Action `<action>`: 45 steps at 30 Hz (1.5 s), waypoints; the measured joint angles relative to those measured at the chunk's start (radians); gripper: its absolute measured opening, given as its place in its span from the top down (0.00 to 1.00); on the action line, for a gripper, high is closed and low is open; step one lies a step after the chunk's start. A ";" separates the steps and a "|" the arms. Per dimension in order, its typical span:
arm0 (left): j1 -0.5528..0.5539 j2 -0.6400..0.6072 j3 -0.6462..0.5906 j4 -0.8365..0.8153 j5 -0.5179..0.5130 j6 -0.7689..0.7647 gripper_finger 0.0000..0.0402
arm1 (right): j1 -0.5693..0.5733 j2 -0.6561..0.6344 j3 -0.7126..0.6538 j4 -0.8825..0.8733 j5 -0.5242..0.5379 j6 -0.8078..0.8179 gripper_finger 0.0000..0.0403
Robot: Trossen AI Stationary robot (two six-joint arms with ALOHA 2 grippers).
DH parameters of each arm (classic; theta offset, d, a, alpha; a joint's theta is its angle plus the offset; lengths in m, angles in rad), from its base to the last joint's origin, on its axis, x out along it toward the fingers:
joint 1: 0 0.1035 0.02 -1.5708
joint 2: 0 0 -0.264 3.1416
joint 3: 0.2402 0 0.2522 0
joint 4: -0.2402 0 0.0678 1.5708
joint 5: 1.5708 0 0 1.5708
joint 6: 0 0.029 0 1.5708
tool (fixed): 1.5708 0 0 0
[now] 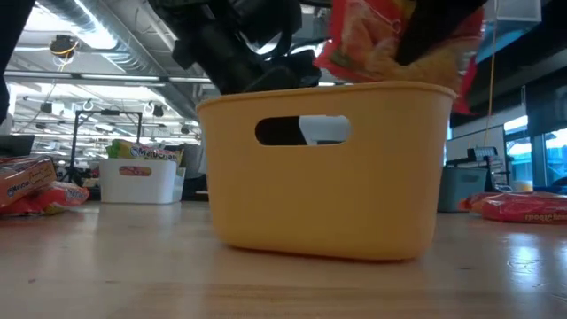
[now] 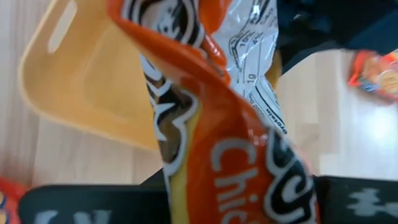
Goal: Sort Maruchan noodles
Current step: Put the middle right orange noodle pack into the yellow bin
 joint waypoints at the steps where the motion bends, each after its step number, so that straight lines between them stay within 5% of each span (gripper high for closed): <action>1: -0.004 0.000 0.000 0.000 -0.012 -0.023 0.86 | 0.000 0.000 0.000 0.009 0.016 0.000 0.82; 6: -0.029 -0.001 0.001 -0.006 -0.079 -0.123 0.98 | -0.004 0.000 -0.028 0.101 0.057 -0.024 0.82; 20: -0.088 -0.002 0.001 -0.057 -0.259 -0.320 0.99 | -0.062 0.002 -0.169 0.430 -0.041 -0.157 0.82; 45: -0.108 -0.016 0.001 -0.075 -0.256 -0.253 0.98 | -0.276 0.097 -0.238 0.342 -0.292 -0.173 0.82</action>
